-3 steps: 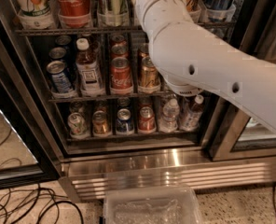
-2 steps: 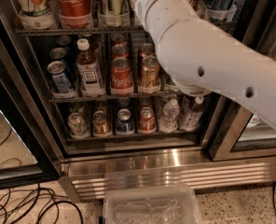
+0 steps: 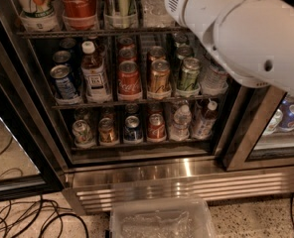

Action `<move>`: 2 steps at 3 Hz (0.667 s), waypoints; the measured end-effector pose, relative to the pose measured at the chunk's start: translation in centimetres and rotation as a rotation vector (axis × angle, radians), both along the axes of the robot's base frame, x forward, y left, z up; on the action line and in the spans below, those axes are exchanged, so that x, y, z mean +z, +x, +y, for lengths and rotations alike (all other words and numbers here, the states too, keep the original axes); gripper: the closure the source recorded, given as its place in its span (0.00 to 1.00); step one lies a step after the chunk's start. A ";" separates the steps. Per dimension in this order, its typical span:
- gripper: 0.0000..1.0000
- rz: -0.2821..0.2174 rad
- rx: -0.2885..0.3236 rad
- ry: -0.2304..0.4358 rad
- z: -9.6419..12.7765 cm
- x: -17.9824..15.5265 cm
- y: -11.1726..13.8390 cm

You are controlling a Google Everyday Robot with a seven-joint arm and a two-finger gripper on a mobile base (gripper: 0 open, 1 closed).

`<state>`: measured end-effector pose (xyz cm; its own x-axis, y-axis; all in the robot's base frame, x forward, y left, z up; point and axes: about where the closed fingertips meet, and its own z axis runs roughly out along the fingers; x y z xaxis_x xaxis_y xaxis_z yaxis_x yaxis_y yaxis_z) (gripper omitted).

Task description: Pick water bottle from top shelf of fridge

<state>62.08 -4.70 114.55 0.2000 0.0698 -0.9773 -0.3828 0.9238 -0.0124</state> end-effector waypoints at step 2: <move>1.00 0.162 0.176 -0.062 -1.1 -5.0 0.3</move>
Offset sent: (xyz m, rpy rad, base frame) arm -0.0337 0.0163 -0.1487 -0.2641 0.4379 0.5233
